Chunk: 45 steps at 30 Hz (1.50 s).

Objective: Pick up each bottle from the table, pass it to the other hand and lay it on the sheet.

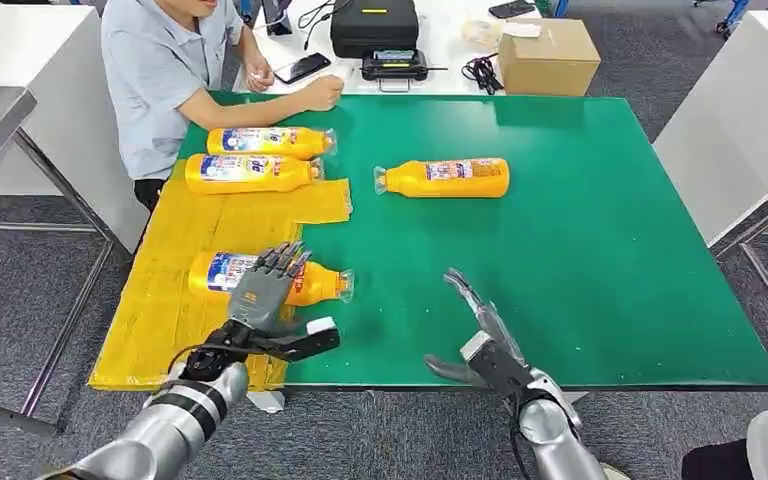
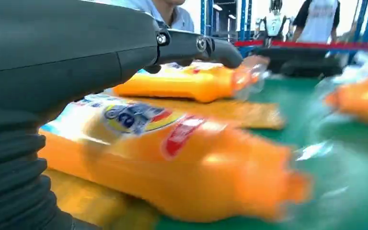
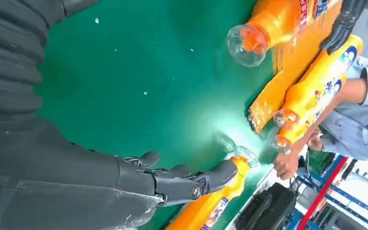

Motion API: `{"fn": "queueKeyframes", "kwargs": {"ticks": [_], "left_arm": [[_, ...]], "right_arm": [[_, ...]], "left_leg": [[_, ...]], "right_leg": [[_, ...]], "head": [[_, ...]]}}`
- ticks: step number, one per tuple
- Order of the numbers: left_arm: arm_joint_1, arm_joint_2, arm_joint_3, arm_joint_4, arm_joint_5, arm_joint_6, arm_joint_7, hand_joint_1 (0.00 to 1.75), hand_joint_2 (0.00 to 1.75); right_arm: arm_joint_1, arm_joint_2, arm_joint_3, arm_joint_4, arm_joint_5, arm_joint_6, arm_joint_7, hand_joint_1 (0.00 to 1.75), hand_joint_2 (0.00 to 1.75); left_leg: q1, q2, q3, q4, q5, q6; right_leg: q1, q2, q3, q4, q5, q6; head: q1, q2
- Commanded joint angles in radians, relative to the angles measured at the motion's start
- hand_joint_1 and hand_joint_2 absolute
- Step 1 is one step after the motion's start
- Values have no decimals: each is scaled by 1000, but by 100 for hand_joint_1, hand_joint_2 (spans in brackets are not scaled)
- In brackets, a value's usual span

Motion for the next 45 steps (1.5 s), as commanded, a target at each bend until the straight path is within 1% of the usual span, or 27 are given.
{"fn": "queueKeyframes", "kwargs": {"ticks": [1, 2, 5, 7, 8, 9, 10, 11, 12, 13, 15, 16, 17, 18, 19, 33, 35, 36, 37, 38, 39, 40, 41, 42, 43, 44, 45], "left_arm": [[29, -28, 31, -92, 25, -11, -14, 0, 175], [29, -28, 31, -92, 25, -11, -14, 0, 175], [128, -61, 34, -276, 197, -18, -108, 0, 175], [194, -64, 0, -394, 231, -26, -112, 0, 175], [230, -66, -12, -457, 244, -17, -114, 0, 175], [256, -65, -24, -505, 254, -14, -114, 0, 175], [289, -66, -32, -564, 277, 0, -120, 0, 175], [312, -65, -40, -606, 297, 9, -127, 0, 175], [332, -68, -43, -644, 337, 10, -137, 0, 175], [353, -73, -49, -689, 394, 4, -158, 0, 175], [379, -83, -59, -746, 469, -28, -173, 0, 175], [397, -90, -67, -780, 514, -47, -184, 0, 175], [412, -92, -75, -802, 542, -69, -184, 0, 175], [425, -98, -77, -819, 576, -83, -189, 0, 175], [429, -87, -90, -821, 660, -104, -194, 0, 175], [424, -80, -91, -806, 677, -101, -205, 0, 175], [419, -90, -82, -803, 731, -128, -200, 0, 175], [447, -98, -80, -835, 930, -248, -178, 0, 175], [450, -96, -81, -837, 933, -249, -178, 0, 175], [462, -97, -80, -852, 956, -254, -182, 0, 0], [469, -97, -82, -861, 975, -263, -181, 0, 0], [473, -97, -86, -868, 982, -265, -176, 0, 0], [474, -98, -89, -869, 992, -273, -162, 0, 0], [472, -99, -95, -870, 993, -276, -160, 0, 0], [472, -101, -95, -870, 1004, -278, -156, 0, 0], [471, -104, -95, -866, 1016, -281, -147, 0, 0], [469, -105, -95, -861, 1025, -284, -140, 0, 0]], "right_arm": [[13, 19, -41, -21, -6, -3, 3, 0, 175], [13, 19, -41, -21, -6, -3, 3, 0, 175], [48, 57, -98, -55, -75, 28, 22, 0, 175], [73, 75, -119, -81, -104, 38, 37, 0, 175], [90, 90, -131, -101, -108, 19, 43, 0, 0], [102, 101, -136, -118, -103, -5, 47, 0, 0], [114, 118, -145, -131, -116, -13, 89, 0, 0], [122, 126, -147, -139, -137, -10, 127, 0, 0], [130, 129, -142, -148, -141, -19, 142, 0, 0], [141, 129, -131, -167, -130, -41, 131, 0, 175], [161, 125, -115, -214, -41, -139, 98, 0, 175], [175, 119, -104, -252, 22, -192, 83, 0, 175], [187, 118, -103, -282, 22, -191, 83, 0, 175], [196, 113, -97, -305, 36, -194, 80, 0, 175], [209, 109, -86, -326, 134, -268, 82, 0, 175], [211, 110, -85, -325, 135, -271, 82, 0, 175], [206, 114, -88, -316, 161, -300, 79, 0, 175], [222, 116, -111, -299, 201, -361, 98, 0, 175], [223, 115, -112, -299, 201, -362, 98, 0, 175], [228, 113, -113, -303, 206, -363, 99, 0, 175], [233, 109, -113, -309, 246, -390, 110, 0, 175], [241, 99, -104, -316, 326, -447, 123, 0, 175], [248, 90, -101, -321, 421, -511, 145, 0, 175], [255, 76, -92, -327, 471, -542, 162, 0, 175], [256, 66, -91, -328, 473, -546, 167, 0, 175], [253, 51, -95, -322, 523, -566, 193, 0, 175], [250, 41, -96, -316, 554, -580, 209, 0, 175]], "left_leg": [[2, 3, 3, 1, -3, -3], [1, 2, 1, 1, -2, -2], [1, 1, 1, 0, -1, -2], [2, 2, 3, 1, -2, -3], [1, 1, 1, 0, -1, -2], [1, 2, 1, 0, -2, -2], [1, 2, 3, 1, -4, -2], [1, 2, 1, 0, -2, -2], [2, 4, 3, 1, -5, -3], [2, 4, 3, 1, -4, -3], [1, 2, -1, 0, -2, -2], [2, 3, 1, 1, -4, -3], [1, 2, -2, 1, -3, -2], [2, 3, 0, 2, -4, -3], [1, 2, -2, 1, -3, -2], [2, 3, 1, 0, -3, -3], [1, 2, -1, 0, -2, -2], [1, 2, -1, 0, -2, -2], [2, 3, 2, 0, -3, -3], [1, 2, 1, -1, -2, -2], [1, 2, 1, 0, -3, -3], [2, 3, 3, 0, -4, -3], [4, 5, 7, 1, -7, -5], [3, 4, 6, 2, -7, -5], [2, 2, 1, 0, -3, -3], [3, 2, 3, 0, -5, -3], [1, 0, 1, 0, -3, -2]], "right_leg": [[2, 2, 3, 0, -1, -3], [2, 1, 1, 0, -1, -2], [1, 1, 0, 0, -1, -2], [2, 1, 2, 0, -2, -3], [1, 0, 0, 0, -1, -2], [1, 1, 0, 0, -1, -2], [2, 1, 3, 0, -3, -3], [1, 1, 0, 0, -2, -2], [2, 3, 2, 1, -3, -3], [2, 3, 2, 0, -3, -3], [1, 1, -2, 0, -1, -2], [2, 1, 0, 1, -3, -3], [1, 1, -3, 1, -2, -2], [2, 2, -1, 1, -3, -4], [1, 1, -2, 1, -2, -3], [2, 2, 0, -1, -2, -3], [1, 1, -2, -1, -1, -2], [1, 1, -2, -1, -1, -2], [2, 2, 1, -1, -2, -3], [1, 1, 0, -1, -2, -3], [2, 1, 1, -1, -2, -3], [2, 2, 2, -1, -3, -4], [4, 3, 6, -1, -5, -6], [4, 3, 5, 0, -5, -5], [2, 1, 1, -1, -2, -3], [3, 0, 3, -1, -4, -4], [2, -1, 1, -1, -3, -3]], "head": [[0, 0], [0, 0], [0, 0], [0, 0], [0, 0], [0, 0], [0, 0], [0, 0], [0, 0], [0, 0], [0, 0], [0, 0], [0, 0], [0, 0], [0, 0], [0, 0], [0, 0], [0, 0], [0, 0], [0, 0], [0, 0], [0, 0], [0, 0], [0, 0], [0, 0], [0, 0], [0, 0]]}}
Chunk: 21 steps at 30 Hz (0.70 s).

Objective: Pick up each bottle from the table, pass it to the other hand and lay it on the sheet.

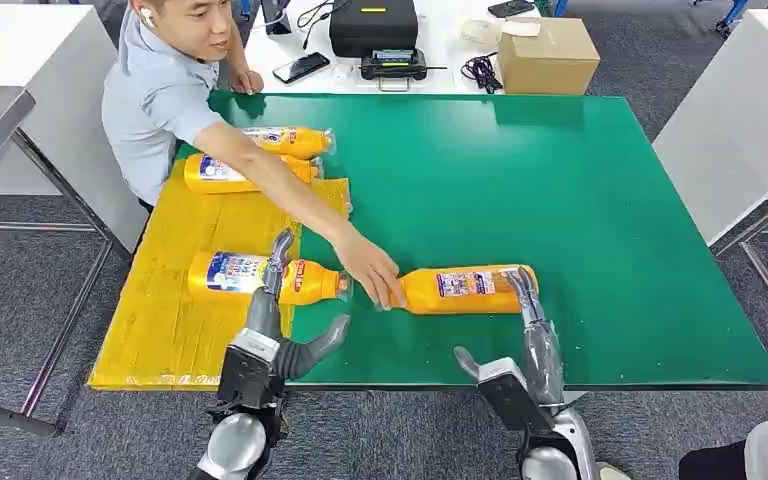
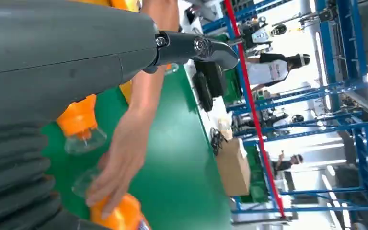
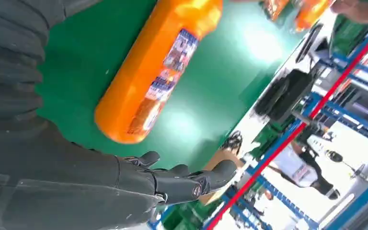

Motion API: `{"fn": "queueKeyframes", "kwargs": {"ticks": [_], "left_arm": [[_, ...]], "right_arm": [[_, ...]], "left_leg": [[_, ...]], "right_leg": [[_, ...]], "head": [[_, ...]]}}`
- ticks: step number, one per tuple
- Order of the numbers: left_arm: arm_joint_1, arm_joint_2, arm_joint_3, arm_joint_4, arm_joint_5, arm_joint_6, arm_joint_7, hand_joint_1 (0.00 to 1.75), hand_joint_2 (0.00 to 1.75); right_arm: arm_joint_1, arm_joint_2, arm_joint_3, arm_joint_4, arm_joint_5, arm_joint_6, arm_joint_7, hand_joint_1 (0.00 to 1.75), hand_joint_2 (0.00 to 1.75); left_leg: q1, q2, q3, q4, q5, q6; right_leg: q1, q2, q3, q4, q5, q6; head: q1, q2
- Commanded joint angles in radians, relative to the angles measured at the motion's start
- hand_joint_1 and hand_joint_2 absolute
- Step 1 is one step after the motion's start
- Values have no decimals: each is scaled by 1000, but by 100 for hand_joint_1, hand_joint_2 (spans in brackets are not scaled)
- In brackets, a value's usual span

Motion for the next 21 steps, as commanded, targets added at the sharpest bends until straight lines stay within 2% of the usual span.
{"fn": "queueKeyframes", "kwargs": {"ticks": [1, 5, 7, 11, 15, 21], "left_arm": [[14, -5, -19, -15, 114, -51, 52, 0, 175], [13, 12, -57, 72, 172, -69, 34, 0, 175], [-4, 6, -70, 91, 140, -45, 1, 0, 175], [-26, -6, -65, 85, 137, -52, 40, 0, 175], [-6, 23, -115, 109, 119, -73, 35, 0, 175], [-11, 28, -126, 110, 112, -83, 41, 0, 175]], "right_arm": [[17, -81, -7, 20, 326, -209, 115, 0, 175], [-26, -120, -28, 95, 371, -220, 150, 0, 175], [-47, -125, -21, 121, 377, -203, 147, 0, 175], [-70, -121, -11, 146, 395, -199, 161, 0, 175], [-82, -161, 9, 178, 474, -219, 189, 0, 175], [-107, -172, 5, 199, 473, -218, 189, 0, 175]], "left_leg": [[1, 0, 3, 0, -2, -2], [2, 2, 7, -1, -3, -2], [0, 1, 4, -2, 0, -1], [1, 2, 5, -1, -2, -2], [1, 1, 5, -1, -1, -2], [1, 3, 6, -1, -2, -2]], "right_leg": [[1, -1, 4, -1, -2, -2], [2, 1, 8, -3, -1, -3], [1, 0, 4, -2, 0, -1], [2, 2, 5, -2, 0, -3], [1, 0, 5, -2, -1, -2], [2, 2, 6, -2, 0, -2]], "head": [[0, 0], [0, 0], [0, 0], [0, 0], [0, 0], [0, 0]]}}
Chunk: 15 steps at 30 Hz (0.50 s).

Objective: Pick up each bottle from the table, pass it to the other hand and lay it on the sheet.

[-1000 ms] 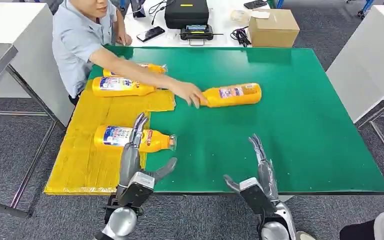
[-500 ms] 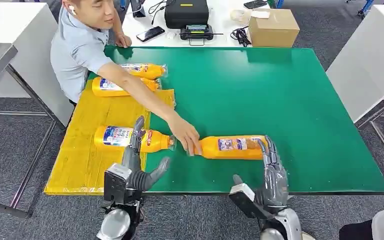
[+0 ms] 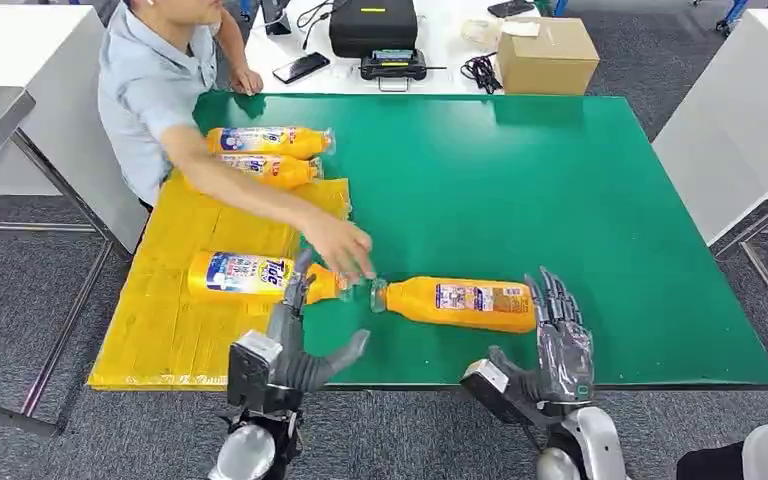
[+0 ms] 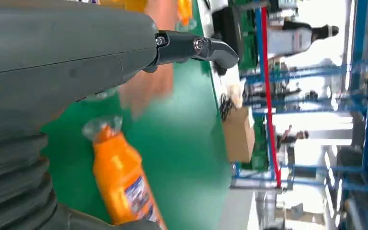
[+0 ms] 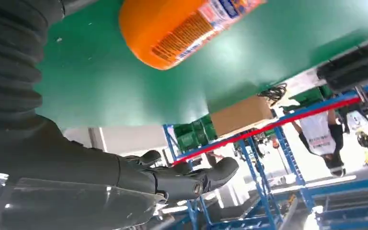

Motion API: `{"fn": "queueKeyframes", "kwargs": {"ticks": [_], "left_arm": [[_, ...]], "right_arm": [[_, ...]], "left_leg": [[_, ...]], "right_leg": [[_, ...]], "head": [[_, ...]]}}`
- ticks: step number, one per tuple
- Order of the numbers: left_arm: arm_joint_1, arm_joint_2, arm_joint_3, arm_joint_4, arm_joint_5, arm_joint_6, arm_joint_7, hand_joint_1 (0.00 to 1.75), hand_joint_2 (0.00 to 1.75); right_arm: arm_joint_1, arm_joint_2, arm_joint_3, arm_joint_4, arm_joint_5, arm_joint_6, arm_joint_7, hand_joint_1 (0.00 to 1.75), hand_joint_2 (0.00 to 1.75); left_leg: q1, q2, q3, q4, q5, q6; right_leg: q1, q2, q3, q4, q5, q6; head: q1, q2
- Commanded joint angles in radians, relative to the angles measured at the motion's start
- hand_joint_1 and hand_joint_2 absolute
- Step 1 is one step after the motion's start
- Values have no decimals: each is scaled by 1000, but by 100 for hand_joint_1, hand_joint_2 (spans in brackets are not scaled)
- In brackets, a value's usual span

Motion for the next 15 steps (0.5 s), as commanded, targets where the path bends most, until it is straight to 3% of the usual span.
{"fn": "queueKeyframes", "kwargs": {"ticks": [1, 7, 15], "left_arm": [[-33, 38, -50, 79, -5, -5, 8, 0, 175], [-36, 48, -54, 58, -29, -29, 21, 0, 175], [-40, 48, -73, 49, -109, -29, 21, 0, 175]], "right_arm": [[-69, -48, 18, 121, 9, -6, 5, 0, 175], [-148, -86, 25, 201, 42, 56, 30, 0, 175], [-213, -70, 43, 258, 50, 93, 25, 0, 175]], "left_leg": [[1, 1, 4, -1, -1, -1], [1, 3, 4, -1, -1, -2], [1, 3, 4, -1, -1, -2]], "right_leg": [[1, 1, 4, -2, 0, -2], [1, 3, 4, -2, 0, -2], [1, 3, 4, -1, 0, -2]], "head": [[0, 0], [0, 0], [0, 0]]}}
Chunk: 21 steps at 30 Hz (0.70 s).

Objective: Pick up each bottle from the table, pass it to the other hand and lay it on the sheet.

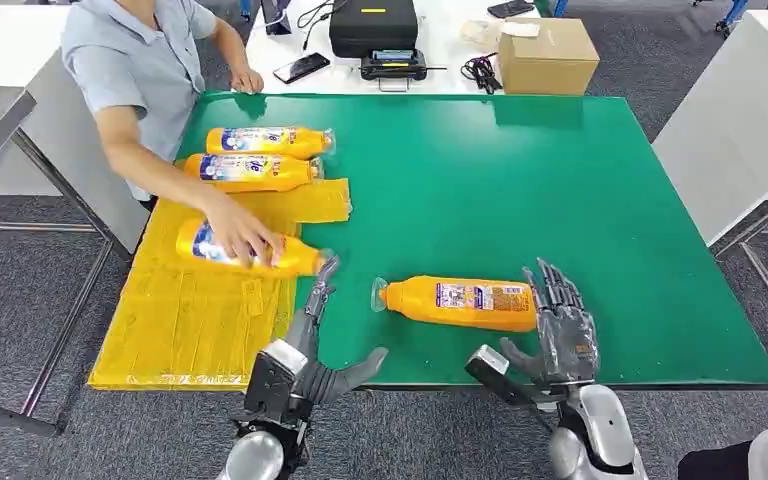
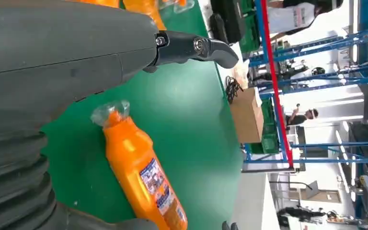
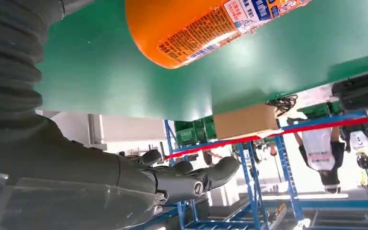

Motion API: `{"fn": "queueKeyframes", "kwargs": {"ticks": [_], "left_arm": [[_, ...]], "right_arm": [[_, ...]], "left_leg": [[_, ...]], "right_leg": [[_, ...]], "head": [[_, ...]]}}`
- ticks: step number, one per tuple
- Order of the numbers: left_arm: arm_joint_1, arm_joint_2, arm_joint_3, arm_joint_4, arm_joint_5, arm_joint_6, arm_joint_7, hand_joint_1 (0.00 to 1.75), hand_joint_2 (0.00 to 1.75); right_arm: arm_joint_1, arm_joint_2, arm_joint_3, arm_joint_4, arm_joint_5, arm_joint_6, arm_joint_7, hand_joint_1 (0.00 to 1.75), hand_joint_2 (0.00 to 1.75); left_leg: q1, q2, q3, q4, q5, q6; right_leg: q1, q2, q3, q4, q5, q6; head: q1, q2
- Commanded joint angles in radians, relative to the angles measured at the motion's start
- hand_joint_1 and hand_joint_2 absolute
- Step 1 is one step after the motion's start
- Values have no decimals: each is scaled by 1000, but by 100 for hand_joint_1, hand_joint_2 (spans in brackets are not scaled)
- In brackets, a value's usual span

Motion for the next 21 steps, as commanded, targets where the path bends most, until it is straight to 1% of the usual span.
{"fn": "queueKeyframes", "kwargs": {"ticks": [1, 9, 10, 12, 14, 18, 19, 21], "left_arm": [[-37, 40, -51, 31, -57, -12, 3, 0, 175], [-36, 40, -61, 28, -80, -19, 5, 0, 175], [-47, 33, -57, 31, -81, -22, 7, 0, 175], [-70, 20, -47, 38, -92, -35, 27, 0, 175], [-90, 6, -41, 48, -111, -53, 45, 0, 175], [-91, 1, -42, 58, -115, -57, 47, 0, 175], [-93, -1, -42, 63, -116, -61, 47, 0, 175], [-74, 17, -58, 64, -119, -61, 34, 0, 175]], "right_arm": [[-123, -5, 51, 161, 16, 30, -3, 0, 175], [-142, 0, 78, 175, 45, 46, 11, 0, 175], [-165, 0, 90, 204, 56, 67, 25, 0, 175], [-212, -1, 107, 268, 56, 92, 38, 0, 175], [-260, 5, 117, 341, 49, 108, 41, 0, 175], [-281, 5, 124, 373, 48, 115, 42, 0, 175], [-295, 6, 130, 397, 46, 124, 41, 0, 175], [-297, 0, 134, 410, 34, 143, 40, 0, 175]], "left_leg": [[2, 5, 5, -1, -2, -3], [1, 3, 3, -1, -1, -2], [2, 5, 6, 0, -3, -3], [1, 4, 3, 0, -1, -2], [2, 5, 4, 0, -2, -2], [1, 3, 3, 0, 0, -1], [2, 4, 5, 0, -1, -2], [1, 3, 4, -1, -1, -1]], "right_leg": [[2, 4, 5, -1, -1, -3], [1, 3, 3, -1, 0, -2], [2, 4, 5, -1, -1, -3], [1, 3, 2, -1, 0, -2], [2, 5, 3, -1, 0, -3], [1, 2, 2, -1, 0, -2], [2, 3, 4, -1, 0, -3], [1, 3, 4, -1, 0, -2]], "head": [[0, 0], [0, 0], [0, 0], [0, 0], [0, 0], [0, 0], [0, 0], [0, 0]]}}
